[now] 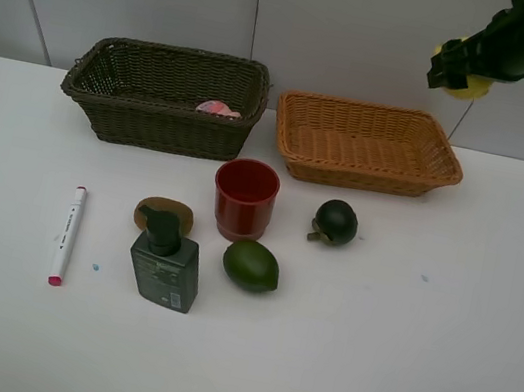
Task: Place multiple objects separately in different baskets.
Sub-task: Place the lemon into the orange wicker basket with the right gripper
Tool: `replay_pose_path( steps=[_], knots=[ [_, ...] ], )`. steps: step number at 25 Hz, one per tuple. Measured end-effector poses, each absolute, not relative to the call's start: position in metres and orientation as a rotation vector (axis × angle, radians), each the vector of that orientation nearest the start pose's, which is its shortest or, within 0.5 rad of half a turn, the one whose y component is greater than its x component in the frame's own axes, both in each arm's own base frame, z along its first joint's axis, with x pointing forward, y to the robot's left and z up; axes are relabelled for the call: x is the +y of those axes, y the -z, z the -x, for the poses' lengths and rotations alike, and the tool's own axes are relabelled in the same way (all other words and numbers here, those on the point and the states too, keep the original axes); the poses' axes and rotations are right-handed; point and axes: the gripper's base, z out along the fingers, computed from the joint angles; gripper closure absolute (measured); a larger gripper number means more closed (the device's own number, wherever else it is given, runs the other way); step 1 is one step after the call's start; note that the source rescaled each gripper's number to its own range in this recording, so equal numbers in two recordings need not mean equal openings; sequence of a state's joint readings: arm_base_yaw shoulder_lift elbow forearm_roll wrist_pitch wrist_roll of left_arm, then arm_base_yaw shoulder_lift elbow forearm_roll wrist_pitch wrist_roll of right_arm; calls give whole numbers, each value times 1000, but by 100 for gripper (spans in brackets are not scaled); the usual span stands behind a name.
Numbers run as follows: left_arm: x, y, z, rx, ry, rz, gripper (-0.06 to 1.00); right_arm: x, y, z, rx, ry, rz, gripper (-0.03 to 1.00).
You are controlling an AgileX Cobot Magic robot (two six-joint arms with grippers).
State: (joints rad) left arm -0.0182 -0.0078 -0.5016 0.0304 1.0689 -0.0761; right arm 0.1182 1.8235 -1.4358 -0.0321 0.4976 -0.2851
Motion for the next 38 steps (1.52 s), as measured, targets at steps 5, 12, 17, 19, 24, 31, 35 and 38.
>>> replay_pose_path(
  steps=[5, 12, 17, 19, 24, 31, 35, 38],
  knots=[
    [3, -277, 7, 2042, 23, 61, -5, 52, -235, -448, 2383, 56, 375, 22],
    [3, -277, 7, 2042, 23, 61, -5, 54, -188, -464, 2474, 33, 335, 22],
    [3, -277, 7, 2042, 23, 61, -5, 54, -168, -466, 2520, 28, 337, 22],
    [3, -277, 7, 2042, 23, 61, -5, 54, -163, -467, 2532, 28, 338, 22],
    [3, -277, 7, 2042, 23, 61, -5, 55, -151, -467, 2565, 10, 324, 22],
    [3, -277, 7, 2042, 23, 61, -5, 55, -150, -466, 2575, 3, 316, 22],
    [3, -277, 7, 2042, 23, 61, -5, 55, -150, -466, 2582, 3, 317, 22],
    [3, -277, 7, 2042, 23, 61, -5, 55, -149, -465, 2586, 3, 318, 22]
  ],
)
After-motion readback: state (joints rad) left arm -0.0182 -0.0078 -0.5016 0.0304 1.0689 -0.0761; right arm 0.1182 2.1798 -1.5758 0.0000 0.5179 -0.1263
